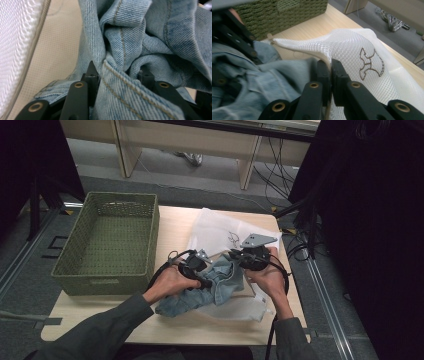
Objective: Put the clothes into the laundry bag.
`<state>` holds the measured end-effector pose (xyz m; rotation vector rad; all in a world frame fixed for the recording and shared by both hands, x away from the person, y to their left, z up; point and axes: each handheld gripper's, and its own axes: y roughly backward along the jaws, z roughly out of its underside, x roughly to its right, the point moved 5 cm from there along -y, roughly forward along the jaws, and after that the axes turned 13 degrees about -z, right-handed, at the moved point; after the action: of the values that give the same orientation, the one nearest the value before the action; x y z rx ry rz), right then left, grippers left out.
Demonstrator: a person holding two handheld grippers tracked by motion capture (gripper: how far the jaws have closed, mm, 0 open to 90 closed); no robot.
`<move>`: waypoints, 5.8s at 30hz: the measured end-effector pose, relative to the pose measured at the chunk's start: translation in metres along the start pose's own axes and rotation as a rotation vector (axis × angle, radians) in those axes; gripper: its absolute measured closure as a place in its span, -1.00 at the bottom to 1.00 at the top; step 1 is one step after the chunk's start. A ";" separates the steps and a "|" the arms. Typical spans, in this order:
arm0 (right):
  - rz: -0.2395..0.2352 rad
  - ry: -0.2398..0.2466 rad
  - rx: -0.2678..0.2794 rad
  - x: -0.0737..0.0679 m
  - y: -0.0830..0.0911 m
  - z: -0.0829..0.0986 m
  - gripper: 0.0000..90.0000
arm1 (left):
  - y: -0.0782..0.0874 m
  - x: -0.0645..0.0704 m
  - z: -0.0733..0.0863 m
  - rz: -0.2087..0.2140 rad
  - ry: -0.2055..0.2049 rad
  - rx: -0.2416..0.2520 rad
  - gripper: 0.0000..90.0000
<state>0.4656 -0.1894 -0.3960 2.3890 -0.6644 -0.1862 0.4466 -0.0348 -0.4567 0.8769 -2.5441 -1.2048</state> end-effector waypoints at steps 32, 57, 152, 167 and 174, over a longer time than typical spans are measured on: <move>0.008 -0.029 -0.094 0.002 -0.014 0.022 0.94 | 0.039 -0.020 0.000 -0.088 0.100 0.123 -0.65; -0.014 0.052 -0.058 -0.009 -0.013 0.003 0.94 | -0.023 -0.002 -0.018 -0.111 0.039 0.128 0.59; -0.037 -0.038 -0.114 -0.001 -0.027 0.028 0.95 | -0.099 -0.004 -0.007 -0.303 0.108 0.232 0.73; -0.045 -0.044 -0.155 -0.001 -0.028 0.035 0.94 | -0.042 -0.006 0.028 -0.163 0.079 0.165 -0.07; -0.042 -0.041 -0.149 -0.002 -0.028 0.034 0.94 | -0.070 -0.005 0.045 -0.108 0.078 0.100 -0.18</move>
<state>0.4659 -0.1884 -0.4397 2.2626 -0.5982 -0.2925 0.4624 -0.0376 -0.5384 1.0741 -2.5425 -1.0578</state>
